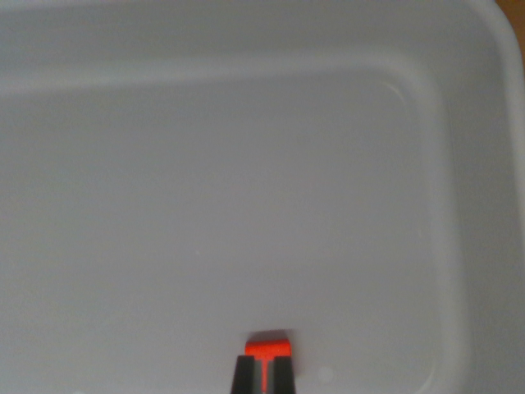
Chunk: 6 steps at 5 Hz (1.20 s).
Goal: Reach red block
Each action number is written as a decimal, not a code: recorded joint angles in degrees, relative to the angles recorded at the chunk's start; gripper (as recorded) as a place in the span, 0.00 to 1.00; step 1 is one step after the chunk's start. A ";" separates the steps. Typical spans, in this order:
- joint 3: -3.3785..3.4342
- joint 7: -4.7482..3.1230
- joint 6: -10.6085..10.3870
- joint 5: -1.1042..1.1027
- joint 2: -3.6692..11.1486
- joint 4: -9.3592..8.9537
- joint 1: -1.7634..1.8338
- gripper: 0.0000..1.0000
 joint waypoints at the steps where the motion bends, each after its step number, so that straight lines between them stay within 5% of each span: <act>1: 0.00 0.00 0.00 0.00 0.00 0.00 0.00 0.00; 6: -0.14 0.14 -4.20 -0.02 0.52 -4.07 -0.02 0.00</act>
